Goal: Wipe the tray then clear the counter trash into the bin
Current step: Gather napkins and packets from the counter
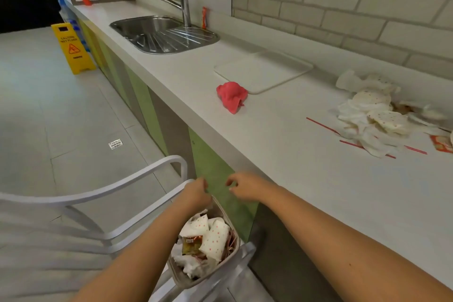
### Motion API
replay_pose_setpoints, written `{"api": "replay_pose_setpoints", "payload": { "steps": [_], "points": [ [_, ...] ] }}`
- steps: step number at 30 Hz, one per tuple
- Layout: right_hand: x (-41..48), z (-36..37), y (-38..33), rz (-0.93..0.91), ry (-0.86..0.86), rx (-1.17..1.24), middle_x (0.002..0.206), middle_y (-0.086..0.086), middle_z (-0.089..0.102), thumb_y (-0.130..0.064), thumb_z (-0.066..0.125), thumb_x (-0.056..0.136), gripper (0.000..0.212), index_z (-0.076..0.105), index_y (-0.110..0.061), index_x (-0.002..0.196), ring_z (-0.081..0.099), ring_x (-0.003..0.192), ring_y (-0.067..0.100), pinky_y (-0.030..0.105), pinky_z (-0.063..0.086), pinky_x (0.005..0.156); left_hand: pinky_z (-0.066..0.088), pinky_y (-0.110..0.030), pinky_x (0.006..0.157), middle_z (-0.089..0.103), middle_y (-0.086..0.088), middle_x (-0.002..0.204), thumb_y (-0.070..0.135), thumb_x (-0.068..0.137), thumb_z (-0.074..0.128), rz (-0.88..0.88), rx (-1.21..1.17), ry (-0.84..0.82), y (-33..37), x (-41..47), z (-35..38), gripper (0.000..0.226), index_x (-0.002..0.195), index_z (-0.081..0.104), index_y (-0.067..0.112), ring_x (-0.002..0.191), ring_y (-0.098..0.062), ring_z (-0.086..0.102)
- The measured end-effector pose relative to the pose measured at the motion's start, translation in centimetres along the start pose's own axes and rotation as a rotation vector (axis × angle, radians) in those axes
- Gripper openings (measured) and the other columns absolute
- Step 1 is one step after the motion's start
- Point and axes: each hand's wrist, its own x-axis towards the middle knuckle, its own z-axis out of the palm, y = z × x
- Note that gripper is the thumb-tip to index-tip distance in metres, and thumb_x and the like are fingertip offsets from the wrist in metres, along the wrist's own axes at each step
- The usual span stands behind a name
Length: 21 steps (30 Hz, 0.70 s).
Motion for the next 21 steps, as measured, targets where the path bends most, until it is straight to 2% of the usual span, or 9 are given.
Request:
{"api": "replay_pose_setpoints", "payload": {
  "steps": [1, 3, 5, 7, 10, 13, 16, 21],
  "points": [
    [-0.4, -0.6, 0.0, 0.001, 0.005, -0.003, 0.137, 0.010, 0.051, -0.013, 0.042, 0.097, 0.038, 0.049, -0.010, 0.134, 0.055, 0.116, 0.025, 0.029, 0.044, 0.094, 0.044, -0.027, 0.090, 0.056, -0.010, 0.124, 0.012, 0.089, 0.052, 0.027, 0.000, 0.009, 0.8, 0.2, -0.2, 0.035, 0.124, 0.049, 0.009, 0.112, -0.025, 0.054],
    [-1.3, -1.8, 0.2, 0.008, 0.014, 0.027, 0.128, 0.013, 0.055, -0.015, 0.041, 0.097, 0.036, 0.050, -0.011, 0.133, 0.062, 0.092, 0.025, 0.030, 0.052, 0.076, 0.044, -0.027, 0.082, 0.058, -0.010, 0.116, 0.010, 0.087, 0.051, 0.091, -0.024, 0.037, 2.7, 0.3, -0.6, 0.031, 0.119, 0.052, 0.009, 0.101, -0.022, 0.056],
    [-2.3, -3.2, 0.4, 0.023, 0.041, 0.038, 0.112, 0.013, 0.059, -0.017, 0.041, 0.098, 0.033, 0.051, -0.012, 0.129, 0.061, 0.073, 0.021, 0.024, 0.050, 0.059, 0.042, -0.023, 0.071, 0.059, -0.004, 0.100, 0.010, 0.087, 0.050, 0.175, -0.064, 0.078, 4.6, 0.2, -1.0, 0.024, 0.110, 0.057, 0.011, 0.086, -0.017, 0.053],
    [-3.4, -4.8, 0.9, 0.057, 0.090, 0.014, 0.098, 0.011, 0.062, -0.018, 0.041, 0.098, 0.030, 0.054, -0.012, 0.124, 0.060, 0.064, 0.018, 0.024, 0.049, 0.057, 0.039, -0.018, 0.058, 0.058, -0.001, 0.092, 0.013, 0.089, 0.052, 0.270, -0.103, 0.127, 6.9, -0.1, -1.2, 0.016, 0.102, 0.060, 0.013, 0.077, -0.013, 0.052],
    [-5.4, -7.3, 2.4, 0.134, 0.185, -0.012, 0.093, 0.010, 0.068, -0.019, 0.044, 0.096, 0.026, 0.058, -0.013, 0.117, 0.059, 0.062, 0.016, 0.029, 0.052, 0.070, 0.035, -0.015, 0.053, 0.062, -0.003, 0.090, 0.016, 0.090, 0.053, 0.401, -0.115, 0.149, 10.7, -0.5, -1.2, 0.011, 0.097, 0.062, 0.014, 0.068, -0.009, 0.050],
    [-8.1, -9.4, 4.8, 0.233, 0.274, -0.015, 0.078, 0.004, 0.064, -0.018, 0.044, 0.094, 0.025, 0.061, -0.014, 0.111, 0.054, 0.056, 0.013, 0.032, 0.052, 0.075, 0.037, -0.017, 0.054, 0.064, -0.003, 0.092, 0.016, 0.090, 0.053, 0.498, -0.117, 0.116, 14.9, -0.9, -0.8, 0.013, 0.097, 0.063, 0.013, 0.069, -0.012, 0.053],
    [-11.2, -10.9, 8.1, 0.337, 0.351, 0.019, 0.073, 0.001, 0.060, -0.017, 0.043, 0.093, 0.024, 0.062, -0.016, 0.109, 0.052, 0.053, 0.012, 0.031, 0.051, 0.074, 0.044, -0.022, 0.066, 0.065, -0.005, 0.098, 0.014, 0.090, 0.050, 0.598, -0.092, 0.062, 19.3, -1.8, 0.4, 0.017, 0.100, 0.063, 0.011, 0.076, -0.015, 0.055],
    [-17.0, -12.8, 14.6, 0.497, 0.429, 0.066, 0.073, -0.001, 0.058, -0.017, 0.042, 0.094, 0.025, 0.062, -0.013, 0.109, 0.052, 0.055, 0.011, 0.025, 0.045, 0.062, 0.049, -0.029, 0.085, 0.064, -0.005, 0.109, 0.014, 0.089, 0.050, 0.764, -0.011, -0.035, 26.9, -3.8, 4.1, 0.019, 0.103, 0.063, 0.010, 0.098, -0.020, 0.059]
  ]
}}
